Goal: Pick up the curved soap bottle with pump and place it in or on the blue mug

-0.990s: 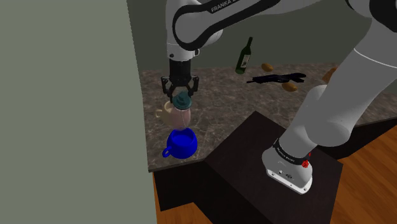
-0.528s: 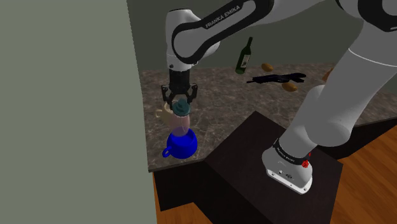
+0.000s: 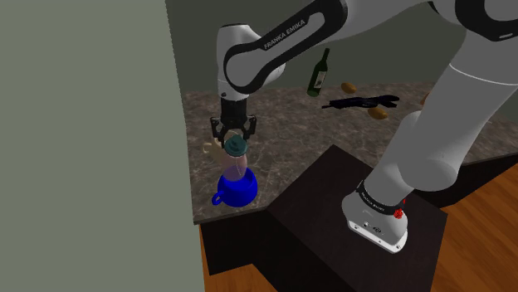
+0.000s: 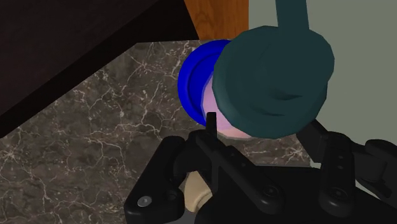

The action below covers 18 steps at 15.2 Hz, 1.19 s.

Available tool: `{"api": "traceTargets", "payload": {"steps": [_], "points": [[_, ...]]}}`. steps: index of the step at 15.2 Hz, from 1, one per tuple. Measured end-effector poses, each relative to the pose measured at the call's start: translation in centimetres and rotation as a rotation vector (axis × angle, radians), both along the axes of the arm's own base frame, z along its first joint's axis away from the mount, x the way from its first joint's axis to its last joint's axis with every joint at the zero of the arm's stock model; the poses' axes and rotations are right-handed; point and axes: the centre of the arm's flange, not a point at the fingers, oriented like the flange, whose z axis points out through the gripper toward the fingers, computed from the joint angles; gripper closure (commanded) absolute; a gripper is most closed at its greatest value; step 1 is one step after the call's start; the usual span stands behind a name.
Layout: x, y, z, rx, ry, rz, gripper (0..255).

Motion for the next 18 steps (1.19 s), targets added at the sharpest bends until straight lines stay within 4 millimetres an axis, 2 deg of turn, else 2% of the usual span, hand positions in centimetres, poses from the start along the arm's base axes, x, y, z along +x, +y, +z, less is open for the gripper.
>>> {"api": "traceTargets", "payload": {"steps": [4,5,11,15,18], "points": [[0.0,0.0,-0.1,0.0,-0.001,0.0,255],[0.0,0.0,-0.1,0.0,0.0,0.0,0],[-0.2,0.0,-0.5,-0.003,0.009,0.002,0],[0.5,-0.4,3.4,-0.002,0.007,0.002,0],[0.8,-0.6,4.2,-0.003,0.008,0.002,0]]}}
